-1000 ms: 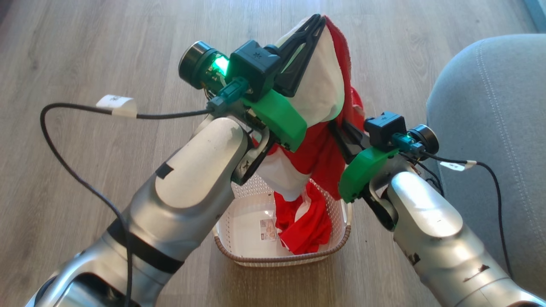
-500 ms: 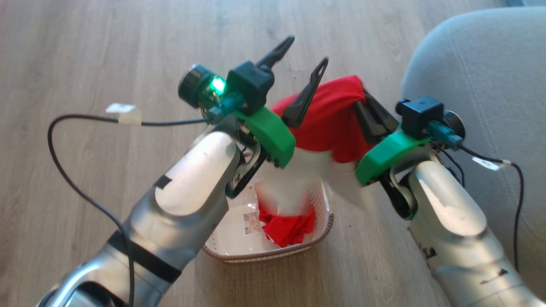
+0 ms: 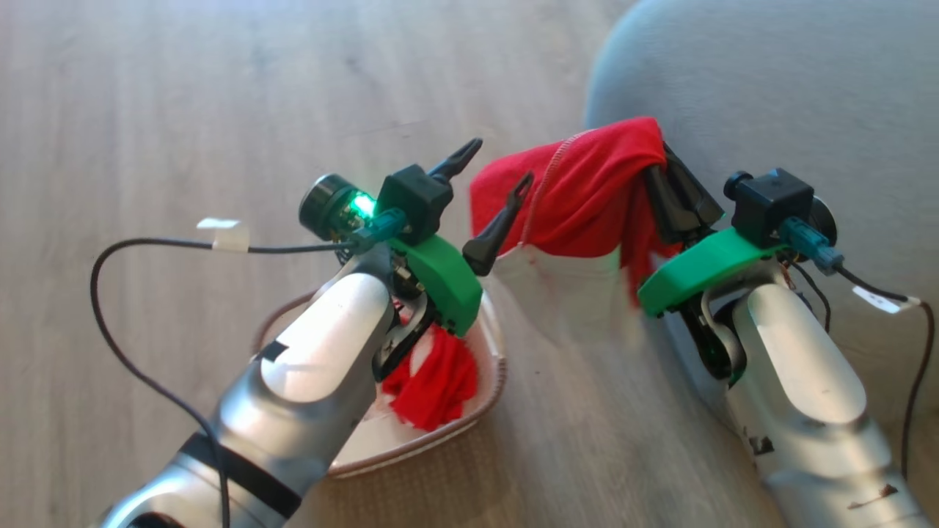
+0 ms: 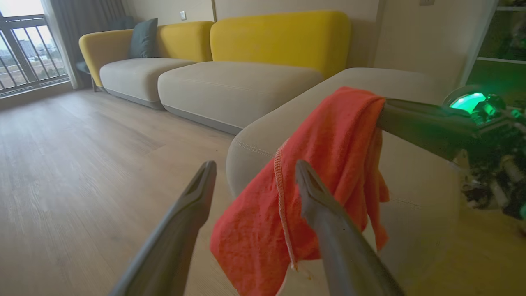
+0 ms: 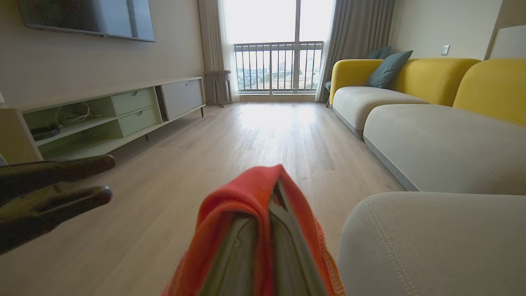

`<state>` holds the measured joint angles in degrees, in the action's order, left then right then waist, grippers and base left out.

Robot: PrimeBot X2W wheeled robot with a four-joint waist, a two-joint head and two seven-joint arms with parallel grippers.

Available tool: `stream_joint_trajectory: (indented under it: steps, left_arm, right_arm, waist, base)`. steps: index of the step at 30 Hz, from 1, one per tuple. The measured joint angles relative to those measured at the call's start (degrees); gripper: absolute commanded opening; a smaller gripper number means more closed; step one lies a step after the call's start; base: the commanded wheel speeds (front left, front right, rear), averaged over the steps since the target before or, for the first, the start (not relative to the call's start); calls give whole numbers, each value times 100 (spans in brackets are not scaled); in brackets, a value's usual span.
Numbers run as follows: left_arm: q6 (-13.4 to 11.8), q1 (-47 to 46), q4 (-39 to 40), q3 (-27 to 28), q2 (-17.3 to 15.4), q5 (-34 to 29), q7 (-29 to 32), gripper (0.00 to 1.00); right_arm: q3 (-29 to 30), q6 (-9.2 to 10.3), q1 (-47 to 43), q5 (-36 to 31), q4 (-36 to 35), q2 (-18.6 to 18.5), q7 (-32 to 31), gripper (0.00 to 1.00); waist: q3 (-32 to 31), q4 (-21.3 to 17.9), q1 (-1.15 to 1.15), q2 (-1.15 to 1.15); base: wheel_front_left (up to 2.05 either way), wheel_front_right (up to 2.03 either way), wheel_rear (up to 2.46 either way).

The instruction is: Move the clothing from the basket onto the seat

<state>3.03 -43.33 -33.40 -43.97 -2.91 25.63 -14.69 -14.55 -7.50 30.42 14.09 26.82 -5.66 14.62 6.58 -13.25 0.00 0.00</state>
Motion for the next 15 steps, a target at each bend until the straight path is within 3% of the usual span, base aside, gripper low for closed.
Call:
stream_joint_trajectory:
  steps: [15]
  left_arm:
    - [49, 294, -14, 336, -37, -214, 0, 100]
  right_arm:
    - [188, 0, -425, 70, -510, -118, 0, 0]
  waist:
    - [-190, -1574, 0, 0]
  base:
    - [0, 0, 0]
